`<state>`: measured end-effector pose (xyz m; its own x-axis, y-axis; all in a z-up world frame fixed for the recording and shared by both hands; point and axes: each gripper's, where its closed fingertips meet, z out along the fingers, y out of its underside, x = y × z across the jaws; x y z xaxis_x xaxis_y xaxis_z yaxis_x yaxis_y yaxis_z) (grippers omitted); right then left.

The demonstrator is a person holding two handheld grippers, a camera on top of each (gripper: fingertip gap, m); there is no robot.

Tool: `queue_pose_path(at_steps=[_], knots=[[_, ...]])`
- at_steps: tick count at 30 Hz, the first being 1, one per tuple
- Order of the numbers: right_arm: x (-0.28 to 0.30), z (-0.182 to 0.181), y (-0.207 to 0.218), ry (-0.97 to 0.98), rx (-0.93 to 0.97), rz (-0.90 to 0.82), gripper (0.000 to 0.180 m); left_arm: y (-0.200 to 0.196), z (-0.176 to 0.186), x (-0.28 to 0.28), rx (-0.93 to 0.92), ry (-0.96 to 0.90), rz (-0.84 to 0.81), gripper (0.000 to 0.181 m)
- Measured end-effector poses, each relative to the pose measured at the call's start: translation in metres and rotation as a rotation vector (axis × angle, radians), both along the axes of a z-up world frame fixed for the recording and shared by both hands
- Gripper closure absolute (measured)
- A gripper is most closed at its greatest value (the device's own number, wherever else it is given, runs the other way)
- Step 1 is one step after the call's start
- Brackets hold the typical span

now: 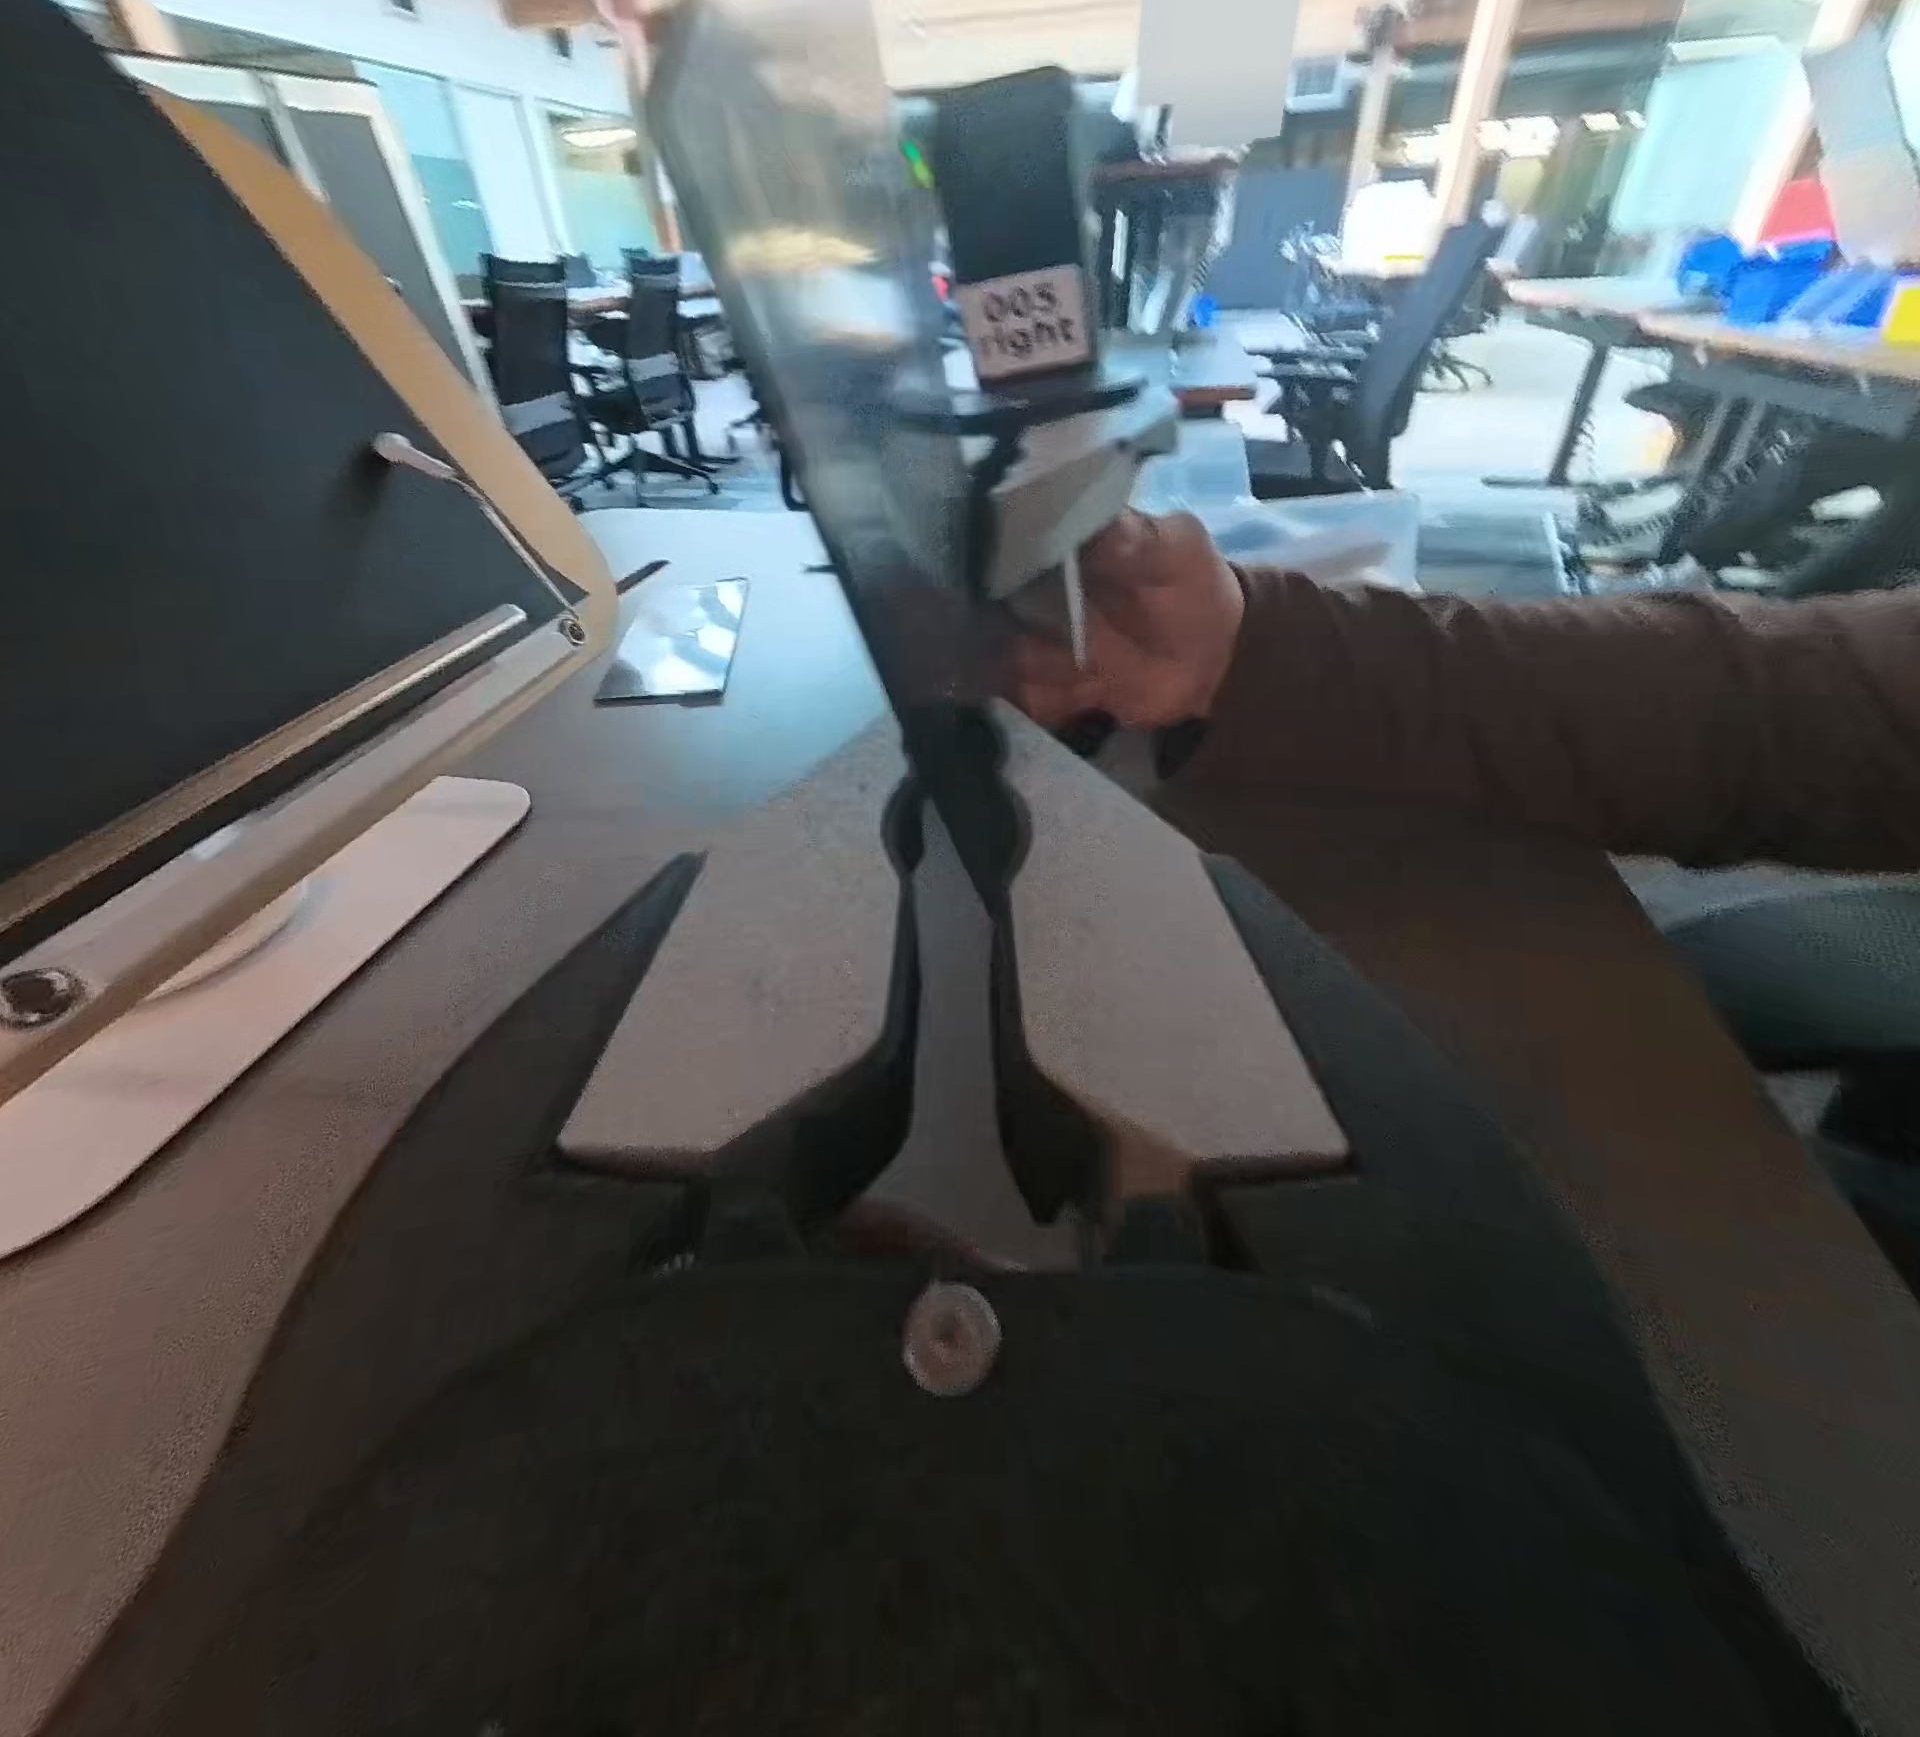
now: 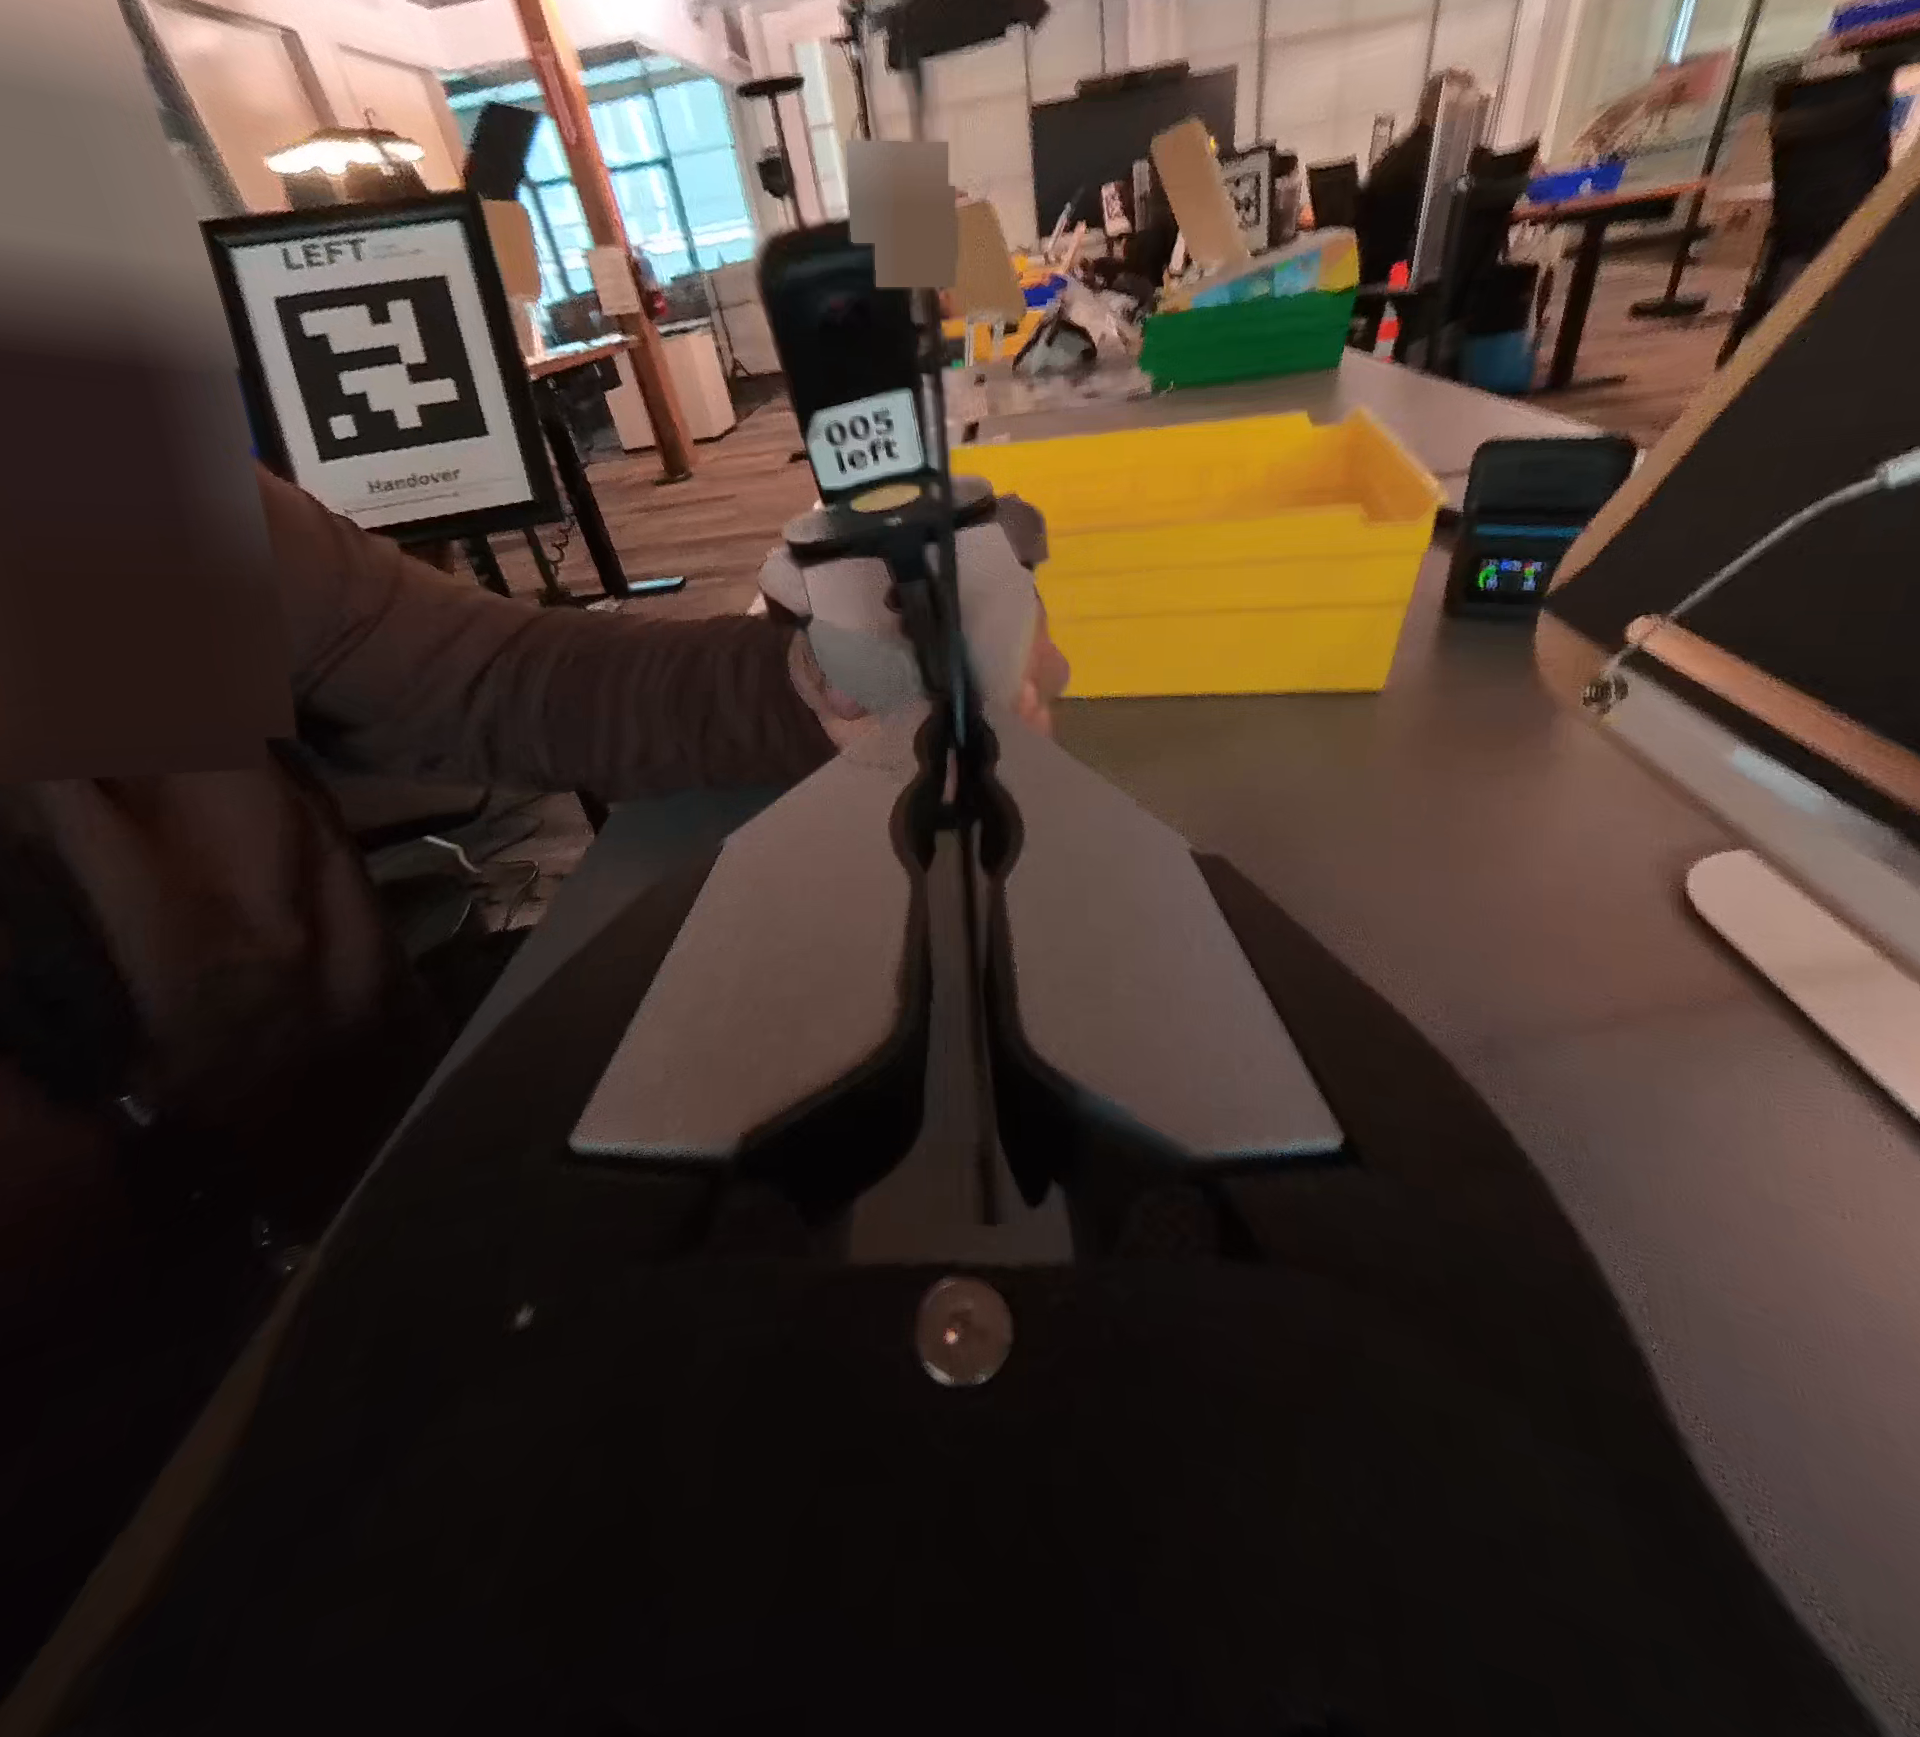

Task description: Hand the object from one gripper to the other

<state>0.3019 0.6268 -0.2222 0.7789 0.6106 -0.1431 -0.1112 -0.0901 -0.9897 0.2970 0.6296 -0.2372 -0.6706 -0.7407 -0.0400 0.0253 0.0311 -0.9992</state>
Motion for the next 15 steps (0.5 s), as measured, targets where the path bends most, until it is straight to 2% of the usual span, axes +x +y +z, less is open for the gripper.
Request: queue_pose_path(at_steps=[3,5,9,15], knots=[[0.018,-0.01,0.008,0.048,-0.079,-0.076,0.167,0.013,-0.006,0.008,0.108,-0.005,0.091,0.181],[0.034,-0.01,0.008,0.116,-0.111,-0.112,0.149,0.029,-0.004,0.015,0.239,-0.108,0.232,0.181],[0.051,0.006,-0.002,0.298,-0.081,-0.086,0.134,0.049,-0.002,0.021,0.532,-0.272,0.432,0.181],[0.056,0.001,-0.002,0.438,-0.169,-0.042,0.126,0.039,-0.016,0.02,1.065,-0.574,0.484,0.181]])
